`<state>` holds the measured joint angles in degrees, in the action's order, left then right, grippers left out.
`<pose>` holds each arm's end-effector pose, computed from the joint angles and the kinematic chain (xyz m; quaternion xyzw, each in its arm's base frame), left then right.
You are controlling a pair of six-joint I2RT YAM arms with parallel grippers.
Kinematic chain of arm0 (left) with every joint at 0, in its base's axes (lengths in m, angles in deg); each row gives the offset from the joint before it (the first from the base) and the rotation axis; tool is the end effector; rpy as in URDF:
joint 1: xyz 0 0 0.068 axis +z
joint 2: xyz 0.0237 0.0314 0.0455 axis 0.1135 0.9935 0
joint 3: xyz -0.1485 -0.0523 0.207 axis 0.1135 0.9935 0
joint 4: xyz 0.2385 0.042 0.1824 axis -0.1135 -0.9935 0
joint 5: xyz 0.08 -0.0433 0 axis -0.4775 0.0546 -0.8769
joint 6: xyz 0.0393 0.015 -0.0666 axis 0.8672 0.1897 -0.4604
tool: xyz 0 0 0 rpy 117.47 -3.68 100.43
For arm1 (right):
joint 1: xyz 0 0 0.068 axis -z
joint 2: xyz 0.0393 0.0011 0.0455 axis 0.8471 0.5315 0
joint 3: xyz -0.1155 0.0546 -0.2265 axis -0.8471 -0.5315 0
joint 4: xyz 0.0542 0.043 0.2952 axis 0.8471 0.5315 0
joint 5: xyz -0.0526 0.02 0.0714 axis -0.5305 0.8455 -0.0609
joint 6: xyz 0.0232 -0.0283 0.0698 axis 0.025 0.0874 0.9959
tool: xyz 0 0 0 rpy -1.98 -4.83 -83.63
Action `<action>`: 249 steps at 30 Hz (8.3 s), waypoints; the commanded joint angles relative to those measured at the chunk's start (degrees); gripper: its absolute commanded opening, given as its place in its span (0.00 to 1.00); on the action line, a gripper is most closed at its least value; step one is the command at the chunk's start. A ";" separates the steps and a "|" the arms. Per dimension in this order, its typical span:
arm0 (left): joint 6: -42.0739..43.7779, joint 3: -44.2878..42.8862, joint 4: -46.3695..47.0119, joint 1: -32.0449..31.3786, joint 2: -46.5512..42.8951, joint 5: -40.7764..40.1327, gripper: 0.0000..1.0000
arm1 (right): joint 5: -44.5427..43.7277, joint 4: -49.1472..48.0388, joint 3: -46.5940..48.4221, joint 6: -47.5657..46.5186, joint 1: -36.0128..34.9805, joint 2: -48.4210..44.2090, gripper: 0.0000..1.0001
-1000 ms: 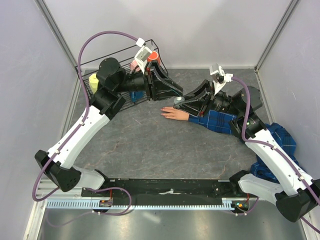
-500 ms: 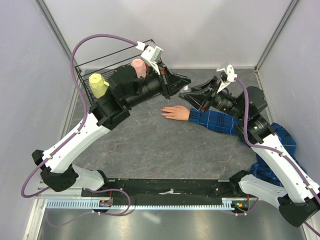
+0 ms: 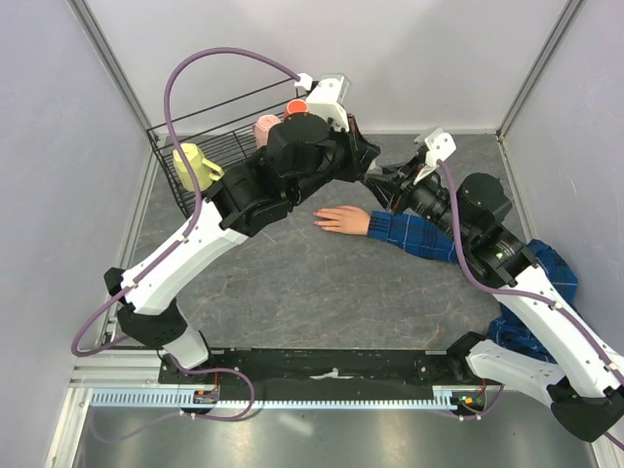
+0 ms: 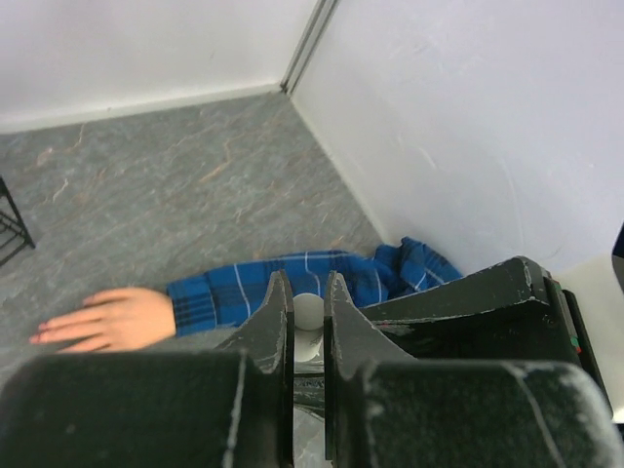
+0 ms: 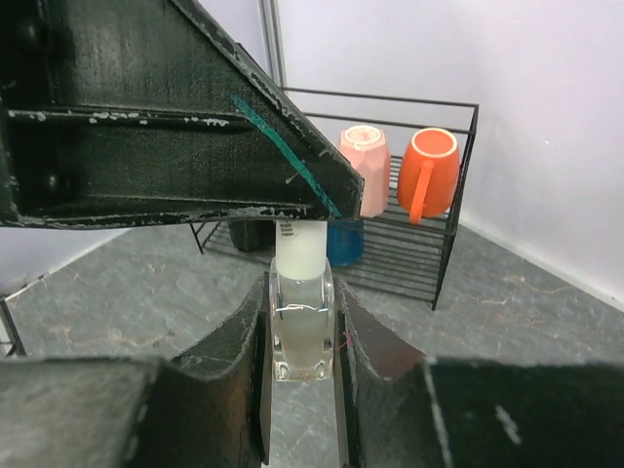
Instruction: Paint the nails
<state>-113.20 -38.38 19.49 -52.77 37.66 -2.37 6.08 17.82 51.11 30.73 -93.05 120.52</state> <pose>0.2235 -0.3332 0.5289 0.0976 0.7487 -0.3535 0.5523 0.2328 0.1782 0.4475 -0.2352 0.6253 0.3093 0.6768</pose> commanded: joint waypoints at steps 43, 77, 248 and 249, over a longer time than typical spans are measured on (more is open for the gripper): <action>-19.21 39.39 64.31 25.71 -16.02 76.00 0.66 | 36.01 -23.85 -1.86 23.79 5.54 3.65 0.00; -0.75 8.47 6.67 -6.37 -5.58 -5.46 0.02 | 3.58 -0.82 -1.41 0.41 0.79 -1.01 0.00; -6.28 31.19 33.15 22.54 -20.67 52.43 1.00 | 8.21 0.67 0.17 0.84 -4.23 -1.89 0.00; -6.99 32.78 35.29 23.94 -21.55 54.36 0.99 | 10.24 -0.11 0.08 1.81 -2.13 -1.63 0.00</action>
<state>-115.80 -10.14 39.62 -31.87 21.16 40.07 6.03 21.53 51.59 28.53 -99.57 119.41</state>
